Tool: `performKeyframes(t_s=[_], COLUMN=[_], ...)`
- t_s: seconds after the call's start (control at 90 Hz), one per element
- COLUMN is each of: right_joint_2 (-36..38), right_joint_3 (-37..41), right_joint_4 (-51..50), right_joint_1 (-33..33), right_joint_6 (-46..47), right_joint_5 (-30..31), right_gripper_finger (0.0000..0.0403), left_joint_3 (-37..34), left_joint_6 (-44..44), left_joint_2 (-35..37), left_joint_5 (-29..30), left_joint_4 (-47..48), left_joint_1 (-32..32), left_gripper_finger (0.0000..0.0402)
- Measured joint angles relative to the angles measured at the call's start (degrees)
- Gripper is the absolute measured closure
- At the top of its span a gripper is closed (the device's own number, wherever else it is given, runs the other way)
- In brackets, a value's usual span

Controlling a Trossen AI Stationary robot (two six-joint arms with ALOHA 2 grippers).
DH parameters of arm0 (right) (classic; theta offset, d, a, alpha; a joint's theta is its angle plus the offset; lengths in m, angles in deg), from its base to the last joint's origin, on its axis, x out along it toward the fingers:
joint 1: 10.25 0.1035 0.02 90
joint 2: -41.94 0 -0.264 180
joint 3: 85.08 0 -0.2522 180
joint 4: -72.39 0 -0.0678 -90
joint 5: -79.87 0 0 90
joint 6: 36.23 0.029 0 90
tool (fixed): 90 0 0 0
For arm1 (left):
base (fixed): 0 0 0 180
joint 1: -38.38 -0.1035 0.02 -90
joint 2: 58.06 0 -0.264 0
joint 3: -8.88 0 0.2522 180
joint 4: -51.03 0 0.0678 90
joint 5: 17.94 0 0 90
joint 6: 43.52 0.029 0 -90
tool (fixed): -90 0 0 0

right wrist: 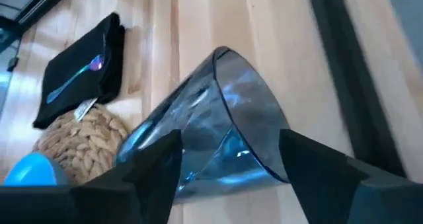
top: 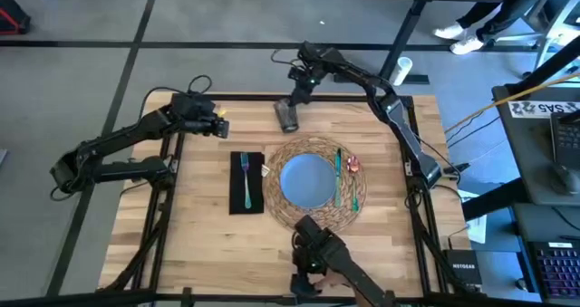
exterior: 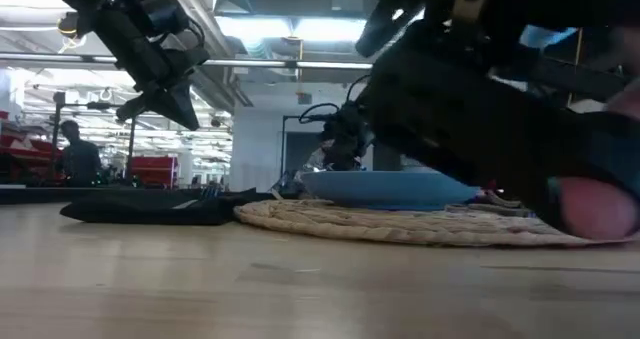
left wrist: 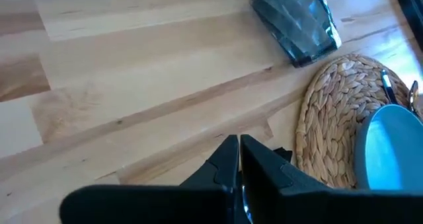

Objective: Set table place
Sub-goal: Put the blue glass cup on top of the brown placemat

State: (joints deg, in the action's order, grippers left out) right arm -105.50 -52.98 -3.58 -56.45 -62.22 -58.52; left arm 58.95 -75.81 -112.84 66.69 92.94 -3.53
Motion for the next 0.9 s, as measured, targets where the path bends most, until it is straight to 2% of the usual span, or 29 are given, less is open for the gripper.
performKeyframes(t_s=[0.122,0.333,0.378,0.622,0.9], right_joint_2=[-0.1,-0.1,-0.1,0.3,4.8], right_joint_3=[0.0,0.0,0.0,0.1,-0.8], right_joint_4=[-3.7,-6.4,-6.7,-7.6,-6.9], right_joint_1=[0.1,0.1,0.1,0.1,0.0], right_joint_6=[-3.5,-7.7,-8.3,-7.4,-4.7], right_joint_5=[0.3,0.1,0.0,1.4,6.2], right_gripper_finger=[0.0225,0.037,0.0389,0.04,0.0402], left_joint_3=[0.0,0.0,0.0,0.0,0.0], left_joint_6=[-0.1,-0.2,-0.2,-0.1,1.0], left_joint_2=[0.0,0.0,0.0,0.0,0.0], left_joint_5=[0.0,0.0,0.0,0.0,0.0], left_joint_4=[0.0,0.0,0.0,0.0,0.0], left_joint_1=[0.0,0.0,0.0,0.0,0.0], left_gripper_finger=[0.0402,0.0402,0.0402,0.0402,0.0402])
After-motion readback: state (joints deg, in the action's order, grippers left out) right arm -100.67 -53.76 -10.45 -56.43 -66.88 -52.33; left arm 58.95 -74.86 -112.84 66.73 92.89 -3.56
